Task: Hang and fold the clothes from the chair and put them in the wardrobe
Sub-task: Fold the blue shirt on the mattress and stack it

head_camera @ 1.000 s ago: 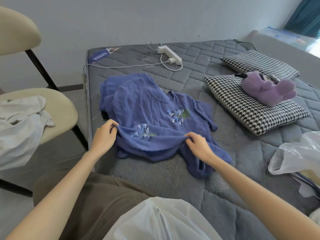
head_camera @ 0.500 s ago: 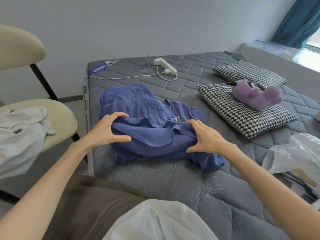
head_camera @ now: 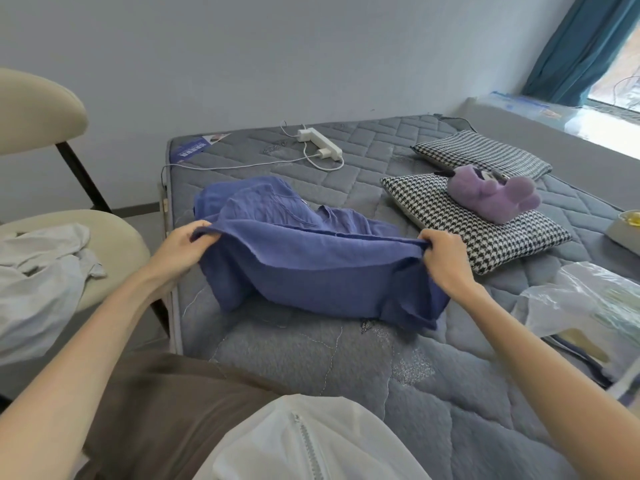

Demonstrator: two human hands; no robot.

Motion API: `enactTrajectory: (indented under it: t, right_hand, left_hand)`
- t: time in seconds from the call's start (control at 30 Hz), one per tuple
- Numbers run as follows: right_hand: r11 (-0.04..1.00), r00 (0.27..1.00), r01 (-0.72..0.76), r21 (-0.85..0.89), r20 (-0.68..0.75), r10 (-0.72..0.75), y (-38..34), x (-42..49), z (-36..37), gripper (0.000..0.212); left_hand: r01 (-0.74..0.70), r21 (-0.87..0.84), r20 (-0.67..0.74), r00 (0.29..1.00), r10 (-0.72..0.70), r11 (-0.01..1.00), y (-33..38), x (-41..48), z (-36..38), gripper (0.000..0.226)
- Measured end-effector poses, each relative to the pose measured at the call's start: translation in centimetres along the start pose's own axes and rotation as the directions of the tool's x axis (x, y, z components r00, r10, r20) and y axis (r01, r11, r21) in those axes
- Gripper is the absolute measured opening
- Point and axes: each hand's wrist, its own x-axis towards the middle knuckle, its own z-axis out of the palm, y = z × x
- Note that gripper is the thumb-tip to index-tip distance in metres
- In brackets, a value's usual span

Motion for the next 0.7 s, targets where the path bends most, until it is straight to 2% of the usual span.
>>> enactTrajectory:
  t: [0.07, 0.1, 0.17, 0.23, 0.33, 0.4, 0.5, 0.53, 0.6, 0.7]
  right_hand:
    - [0.983, 0.995, -0.104, 0.148, 0.005, 0.104, -0.1, 0.4, -0.6, 0.028]
    - [0.962, 0.988, -0.157, 0.224, 0.041, 0.152, -0.1, 0.5, -0.6, 0.032]
    - [0.912, 0.965, -0.25, 0.325, 0.158, 0.209, -0.1, 0.6, -0.3, 0.036]
    - [0.919, 0.949, -0.249, 0.304, 0.268, 0.168, 0.1, 0.3, 0.3, 0.036]
    - [0.972, 0.896, -0.144, 0.186, 0.442, 0.048, 0.3, -1.7, 1.8, 0.02]
    - [0.989, 0.851, -0.042, 0.144, 0.523, -0.04, 0.3, -3.7, 3.2, 0.014]
    - [0.964, 0.895, 0.261, 0.055, 0.36, -0.263, -0.4, -6.7, 4.7, 0.019]
    - [0.937, 0.888, 0.344, 0.067, 0.302, -0.348, -1.1, -7.6, 4.9, 0.017]
    - [0.885, 0.825, 0.443, 0.141, 0.323, -0.465, -2.5, -9.4, 5.0, 0.013]
    - [0.836, 0.661, 0.527, 0.155, 0.543, -0.518, -3.1, -12.2, 6.2, 0.017]
  left_hand:
    - [0.091, -0.228, -0.04, 0.994, -0.103, 0.97, 0.8, -0.2, 0.3, 0.015]
    - [0.112, -0.273, -0.043, 0.991, -0.128, 0.955, 1.2, -0.3, 0.5, 0.015]
    - [0.14, -0.295, -0.009, 0.989, -0.15, 0.945, 1.8, -0.6, 1.0, 0.021]
    - [0.162, -0.257, 0.036, 0.987, -0.158, 0.953, 2.0, -0.9, 1.4, 0.029]
    - [0.143, -0.099, 0.093, 0.987, -0.134, 0.985, 1.6, -1.0, 1.6, 0.016]
    - [0.104, -0.015, 0.07, 0.992, -0.102, 0.994, 1.1, -0.9, 2.0, 0.01]
    - [0.049, 0.102, -0.005, 0.999, -0.049, 0.994, 0.7, -0.5, 3.0, 0.012]
    - [0.048, 0.113, -0.034, 0.998, -0.044, 0.992, 0.6, -0.3, 3.3, 0.013]
    - [0.057, 0.111, -0.093, 0.995, -0.047, 0.992, 0.4, 0.3, 4.0, 0.014]
    - [0.079, 0.109, -0.173, 0.983, -0.059, 0.991, 0.3, 1.1, 4.9, 0.012]
